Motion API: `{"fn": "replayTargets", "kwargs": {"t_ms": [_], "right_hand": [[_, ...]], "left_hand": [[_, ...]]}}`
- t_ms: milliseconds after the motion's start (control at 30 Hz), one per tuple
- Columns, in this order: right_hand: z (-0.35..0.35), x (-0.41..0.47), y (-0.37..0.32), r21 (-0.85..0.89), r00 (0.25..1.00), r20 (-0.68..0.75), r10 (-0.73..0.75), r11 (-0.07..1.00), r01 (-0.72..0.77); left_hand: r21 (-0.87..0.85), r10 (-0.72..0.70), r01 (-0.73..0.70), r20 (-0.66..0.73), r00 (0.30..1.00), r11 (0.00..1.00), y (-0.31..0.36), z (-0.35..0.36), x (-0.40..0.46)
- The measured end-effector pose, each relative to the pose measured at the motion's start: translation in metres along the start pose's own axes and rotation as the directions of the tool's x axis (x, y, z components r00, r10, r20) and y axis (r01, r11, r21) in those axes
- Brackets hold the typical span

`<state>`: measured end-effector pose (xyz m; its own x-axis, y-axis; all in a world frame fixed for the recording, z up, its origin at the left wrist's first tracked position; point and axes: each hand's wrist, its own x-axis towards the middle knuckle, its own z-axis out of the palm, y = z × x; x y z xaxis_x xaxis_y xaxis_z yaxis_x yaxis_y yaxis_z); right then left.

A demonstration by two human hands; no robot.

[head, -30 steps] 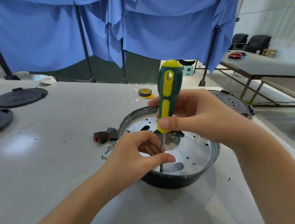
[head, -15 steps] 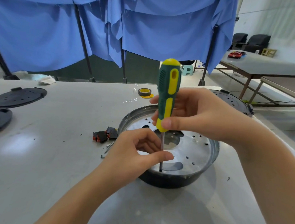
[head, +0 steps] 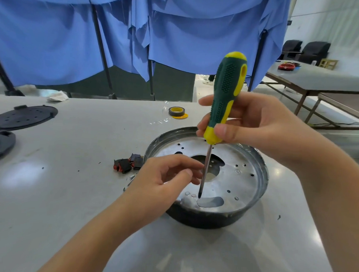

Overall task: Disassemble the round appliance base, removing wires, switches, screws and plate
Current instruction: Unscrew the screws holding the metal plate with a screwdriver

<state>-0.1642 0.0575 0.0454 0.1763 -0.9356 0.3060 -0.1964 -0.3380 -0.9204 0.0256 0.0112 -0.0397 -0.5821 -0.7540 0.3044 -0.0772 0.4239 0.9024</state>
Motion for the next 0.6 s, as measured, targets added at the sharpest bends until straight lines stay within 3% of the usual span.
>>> {"fn": "replayTargets", "kwargs": {"t_ms": [200, 333, 433, 600], "right_hand": [[-0.008, 0.000, 0.000, -0.155, 0.996, -0.080, 0.031, 0.987, -0.043], [-0.009, 0.003, 0.005, -0.212, 0.994, -0.083, 0.077, 0.973, -0.093], [-0.008, 0.005, 0.008, -0.232, 0.994, -0.065, 0.084, 0.968, -0.097], [-0.010, 0.005, 0.009, -0.234, 0.995, -0.042, 0.086, 0.968, -0.093]], "left_hand": [[0.247, 0.009, -0.026, 0.069, 0.998, 0.969, -0.004, 0.000, 0.007], [0.343, -0.144, 0.075, 0.183, 0.972, 0.937, -0.001, -0.003, 0.016], [0.449, -0.287, 0.121, 0.323, 0.902, 0.885, 0.005, -0.006, 0.025], [0.568, -0.436, 0.078, 0.528, 0.729, 0.819, 0.019, -0.009, 0.045]]}}
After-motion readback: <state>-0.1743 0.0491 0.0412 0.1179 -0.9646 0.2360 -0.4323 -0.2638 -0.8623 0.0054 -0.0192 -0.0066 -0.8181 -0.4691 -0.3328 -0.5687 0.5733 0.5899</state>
